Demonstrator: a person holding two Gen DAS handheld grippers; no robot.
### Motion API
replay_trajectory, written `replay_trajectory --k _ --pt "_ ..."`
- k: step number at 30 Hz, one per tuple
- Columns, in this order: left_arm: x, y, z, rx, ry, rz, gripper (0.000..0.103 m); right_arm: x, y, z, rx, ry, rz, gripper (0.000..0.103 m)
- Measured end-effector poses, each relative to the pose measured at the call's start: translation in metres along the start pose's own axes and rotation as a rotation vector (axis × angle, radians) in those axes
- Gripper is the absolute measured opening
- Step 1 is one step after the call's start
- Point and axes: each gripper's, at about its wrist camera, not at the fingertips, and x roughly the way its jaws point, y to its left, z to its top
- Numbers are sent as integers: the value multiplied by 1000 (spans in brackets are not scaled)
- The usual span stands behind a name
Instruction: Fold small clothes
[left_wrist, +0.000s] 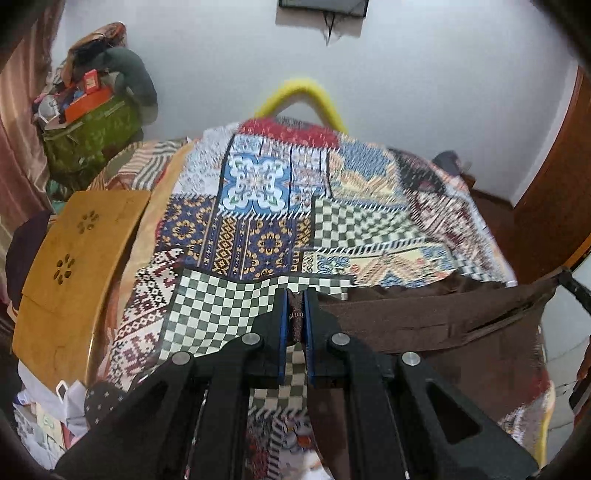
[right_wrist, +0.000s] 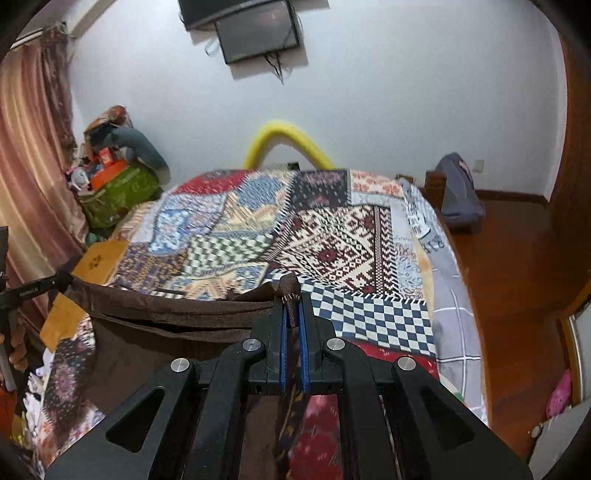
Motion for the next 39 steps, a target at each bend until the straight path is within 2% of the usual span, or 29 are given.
replay_trajectory --k 4,7,10,13,17,20,24,29,31,33,35,36,38,39 --pt "42 2 7 4 56 18 8 38 -15 4 17 77 -1 5" --pt "64 5 16 -29 73 43 8 53 -21 9 18 109 -13 7" --pt "67 9 22 -53 64 21 11 48 -20 15 29 64 -27 17" --pt "63 6 17 -37 67 -1 23 33 -13 12 -3 16 -17 31" --pt "51 -7 -11 52 97 -15 41 23 -3 -5 -44 39 13 36" --pt "43 -15 -41 103 130 -42 56 14 3 -33 -70 68 22 43" --pt "35 -22 -83 132 188 -86 63 6 10 -77 -78 120 33 45" --pt "38 -26 -122 110 285 -139 63 0 14 -120 -49 180 43 45" --pt "41 -23 -130 59 312 -176 63 -2 15 -131 -26 190 60 45" --pt "43 -21 -134 8 338 -230 52 -3 15 -138 -5 189 68 45" --pt "43 -23 -136 -22 353 -294 22 -3 14 -139 29 175 79 45" --pt "42 -25 -136 -27 355 -309 18 -3 14 -140 51 174 94 45" --pt "37 -33 -138 6 337 -288 14 2 14 -143 93 184 130 42" --pt "34 -36 -139 25 330 -279 13 4 17 -146 97 191 139 29"
